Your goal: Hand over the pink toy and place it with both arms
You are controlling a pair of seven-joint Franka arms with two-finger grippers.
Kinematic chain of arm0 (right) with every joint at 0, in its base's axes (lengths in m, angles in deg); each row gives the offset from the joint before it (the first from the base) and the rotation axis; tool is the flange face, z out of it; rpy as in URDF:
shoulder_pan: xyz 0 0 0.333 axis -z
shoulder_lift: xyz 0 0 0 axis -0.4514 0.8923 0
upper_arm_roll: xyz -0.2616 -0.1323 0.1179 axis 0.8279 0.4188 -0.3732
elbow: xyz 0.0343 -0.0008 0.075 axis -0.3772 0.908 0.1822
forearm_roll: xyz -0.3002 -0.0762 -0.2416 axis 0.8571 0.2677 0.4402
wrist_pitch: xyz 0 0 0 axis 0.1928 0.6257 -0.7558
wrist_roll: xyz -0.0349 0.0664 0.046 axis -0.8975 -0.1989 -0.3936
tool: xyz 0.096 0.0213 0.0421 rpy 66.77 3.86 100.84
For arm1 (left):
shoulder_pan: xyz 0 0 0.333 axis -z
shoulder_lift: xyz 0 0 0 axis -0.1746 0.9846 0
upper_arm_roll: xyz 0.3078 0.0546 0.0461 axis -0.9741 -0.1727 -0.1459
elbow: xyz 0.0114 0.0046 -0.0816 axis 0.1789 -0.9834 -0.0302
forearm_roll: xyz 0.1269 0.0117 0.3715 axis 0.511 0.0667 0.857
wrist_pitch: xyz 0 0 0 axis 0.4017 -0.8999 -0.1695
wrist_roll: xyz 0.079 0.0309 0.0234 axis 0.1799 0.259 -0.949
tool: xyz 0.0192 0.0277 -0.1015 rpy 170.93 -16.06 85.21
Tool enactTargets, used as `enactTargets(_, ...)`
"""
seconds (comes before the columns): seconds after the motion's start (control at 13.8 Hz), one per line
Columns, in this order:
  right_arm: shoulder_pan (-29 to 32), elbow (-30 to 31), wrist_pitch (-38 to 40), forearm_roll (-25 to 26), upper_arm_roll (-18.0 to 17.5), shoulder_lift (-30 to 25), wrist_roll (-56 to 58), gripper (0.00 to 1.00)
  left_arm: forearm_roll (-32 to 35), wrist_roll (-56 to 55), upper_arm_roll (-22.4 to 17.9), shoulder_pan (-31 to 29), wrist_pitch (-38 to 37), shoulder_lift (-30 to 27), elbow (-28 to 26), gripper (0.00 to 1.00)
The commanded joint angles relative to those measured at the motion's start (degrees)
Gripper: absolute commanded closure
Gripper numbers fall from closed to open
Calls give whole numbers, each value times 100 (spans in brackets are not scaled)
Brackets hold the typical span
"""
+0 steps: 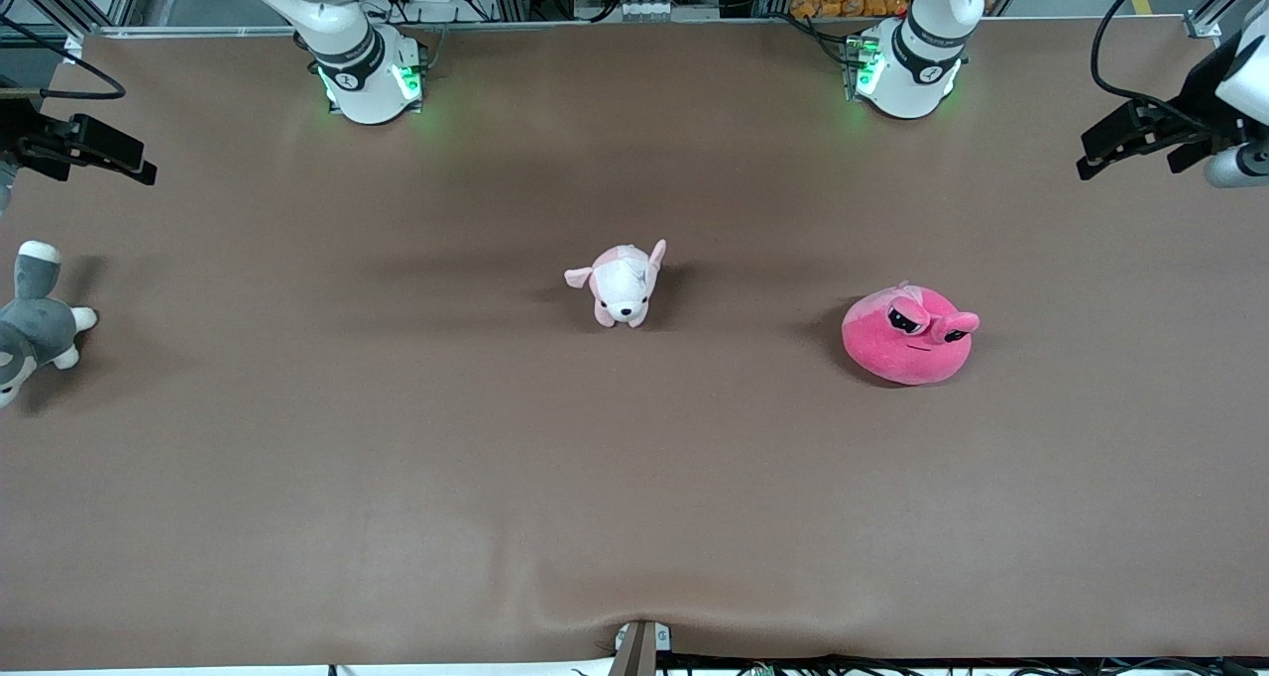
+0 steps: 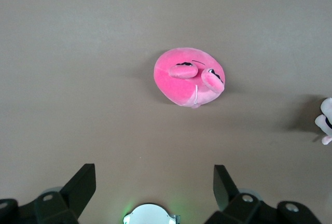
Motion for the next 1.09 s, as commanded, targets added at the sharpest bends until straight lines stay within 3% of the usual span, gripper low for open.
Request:
enactTargets(0.0, -34, -29, 46, 40, 5, 11, -59, 0, 138, 119, 16, -6, -117, 78, 168, 0)
enactTargets(0.29, -34, -29, 46, 40, 5, 11, -59, 0, 331, 136, 16, -41, -64, 323, 317, 0)
enactTargets(1.02, -43, -29, 46, 40, 5, 11, -59, 0, 270, 14, 95, 20, -11, 306, 309, 0)
